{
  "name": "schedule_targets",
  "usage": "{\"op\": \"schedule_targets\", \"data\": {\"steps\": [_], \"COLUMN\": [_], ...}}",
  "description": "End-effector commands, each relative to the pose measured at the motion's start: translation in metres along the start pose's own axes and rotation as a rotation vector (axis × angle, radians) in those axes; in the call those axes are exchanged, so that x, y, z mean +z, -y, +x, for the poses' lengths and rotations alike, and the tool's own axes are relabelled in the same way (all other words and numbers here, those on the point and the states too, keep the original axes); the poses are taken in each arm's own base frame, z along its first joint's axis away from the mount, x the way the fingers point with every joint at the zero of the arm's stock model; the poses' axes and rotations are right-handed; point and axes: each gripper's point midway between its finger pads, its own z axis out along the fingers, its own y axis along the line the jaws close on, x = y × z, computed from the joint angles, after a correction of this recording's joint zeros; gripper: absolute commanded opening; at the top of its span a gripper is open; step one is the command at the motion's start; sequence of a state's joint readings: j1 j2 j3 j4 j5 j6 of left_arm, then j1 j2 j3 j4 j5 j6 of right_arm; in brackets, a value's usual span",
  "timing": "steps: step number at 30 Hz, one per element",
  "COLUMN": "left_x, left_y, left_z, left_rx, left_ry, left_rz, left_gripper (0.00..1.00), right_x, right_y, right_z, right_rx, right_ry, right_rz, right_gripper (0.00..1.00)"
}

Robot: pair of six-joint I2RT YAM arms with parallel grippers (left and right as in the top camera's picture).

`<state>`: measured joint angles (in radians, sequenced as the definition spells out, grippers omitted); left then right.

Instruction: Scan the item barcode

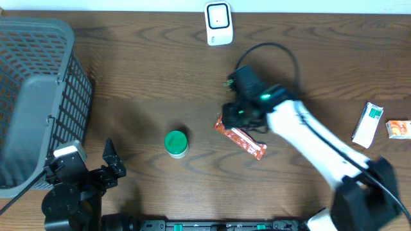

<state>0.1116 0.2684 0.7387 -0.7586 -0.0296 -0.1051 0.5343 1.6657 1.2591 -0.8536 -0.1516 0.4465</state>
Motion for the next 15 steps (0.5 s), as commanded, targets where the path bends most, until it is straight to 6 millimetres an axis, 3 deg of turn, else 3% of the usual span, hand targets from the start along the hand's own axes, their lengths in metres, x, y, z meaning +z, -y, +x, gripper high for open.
{"op": "schedule_targets", "data": {"steps": [1,3,8,10,15], "left_x": [0.0,0.0,0.0,0.0,0.0], "left_y": [-0.002,-0.002,-0.002,-0.002,-0.002], "left_z": [-0.002,-0.002,-0.002,-0.002,-0.002], "left_rx": [-0.007,-0.007,-0.007,-0.007,-0.007], "left_ry": [0.007,0.007,0.007,0.007,0.007], "left_rz": [-0.012,-0.012,-0.012,-0.012,-0.012], "left_gripper": [0.96,0.96,0.96,0.96,0.96], "right_x": [-0.018,-0.019,-0.018,-0.01,0.012], "right_y": [0.023,0.037,0.029,0.04,0.086], "right_z": [0.0,0.004,0.013,0.013,0.009], "right_rx": [-0.204,-0.259,-0.38,-0.393,-0.328], "right_ry": [-0.019,-0.053,-0.085,-0.096,-0.139], "right_rz": [-0.039,-0.076,-0.4,-0.408,-0.266], "right_gripper": [0.89,0.98,0.99,0.96,0.99]}}
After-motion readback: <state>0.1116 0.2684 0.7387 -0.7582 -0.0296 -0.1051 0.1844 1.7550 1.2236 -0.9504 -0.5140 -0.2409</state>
